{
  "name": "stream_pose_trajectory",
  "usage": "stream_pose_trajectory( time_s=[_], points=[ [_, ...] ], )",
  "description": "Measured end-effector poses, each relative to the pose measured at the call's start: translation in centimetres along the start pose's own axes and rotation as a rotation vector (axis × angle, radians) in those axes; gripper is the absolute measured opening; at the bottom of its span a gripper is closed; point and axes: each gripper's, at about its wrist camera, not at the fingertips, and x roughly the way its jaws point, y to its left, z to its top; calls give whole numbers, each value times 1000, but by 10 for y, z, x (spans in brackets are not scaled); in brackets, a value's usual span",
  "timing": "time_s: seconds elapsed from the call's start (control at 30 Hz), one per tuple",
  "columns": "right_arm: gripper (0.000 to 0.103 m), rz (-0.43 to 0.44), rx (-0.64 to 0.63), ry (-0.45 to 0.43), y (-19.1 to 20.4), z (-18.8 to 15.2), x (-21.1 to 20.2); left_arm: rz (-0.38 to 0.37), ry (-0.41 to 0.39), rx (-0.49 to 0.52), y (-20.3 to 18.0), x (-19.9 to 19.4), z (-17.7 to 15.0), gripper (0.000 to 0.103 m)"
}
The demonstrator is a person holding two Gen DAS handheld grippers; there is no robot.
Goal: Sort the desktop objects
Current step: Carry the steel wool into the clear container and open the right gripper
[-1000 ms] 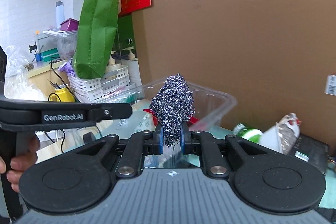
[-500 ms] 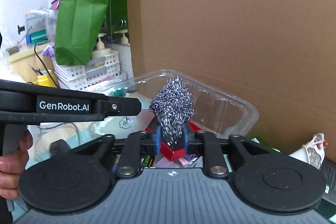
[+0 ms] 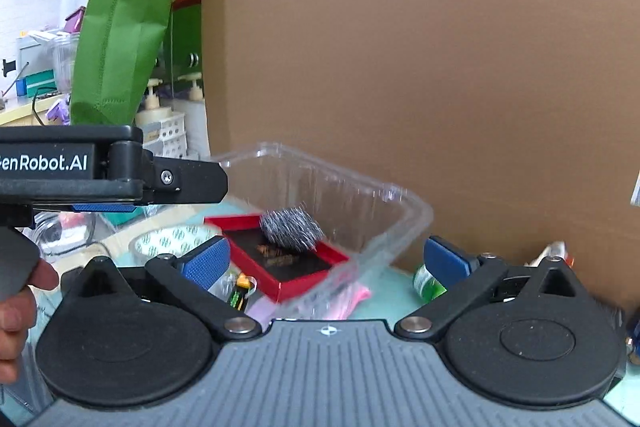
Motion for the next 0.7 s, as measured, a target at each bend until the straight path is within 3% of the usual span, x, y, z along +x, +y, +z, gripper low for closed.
stream_pose_trajectory(
  time_s=[0.5,0.7],
  points=[
    [103,-28,57,15,-21,-6,-29,23,57,4,-28,5,-20,103],
    [103,-35,79,9,-36,-11,-42,66,56,-64,-38,9,-19,103]
  ],
)
